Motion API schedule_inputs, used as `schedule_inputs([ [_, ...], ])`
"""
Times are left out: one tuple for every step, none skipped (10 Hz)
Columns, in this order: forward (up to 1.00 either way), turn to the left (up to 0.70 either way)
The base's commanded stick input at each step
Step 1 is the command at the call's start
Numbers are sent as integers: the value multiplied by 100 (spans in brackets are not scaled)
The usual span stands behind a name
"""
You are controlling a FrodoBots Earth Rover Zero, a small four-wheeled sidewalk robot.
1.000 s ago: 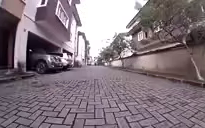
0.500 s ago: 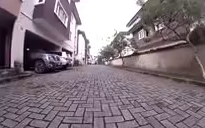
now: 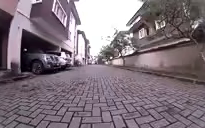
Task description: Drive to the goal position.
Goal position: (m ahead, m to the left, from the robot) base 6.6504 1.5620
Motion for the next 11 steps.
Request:
schedule_inputs([
  [50,0],
  [50,0],
  [50,0],
  [50,0],
  [50,0],
  [50,0],
  [50,0],
  [50,0],
  [50,0],
  [50,0],
  [50,0],
])
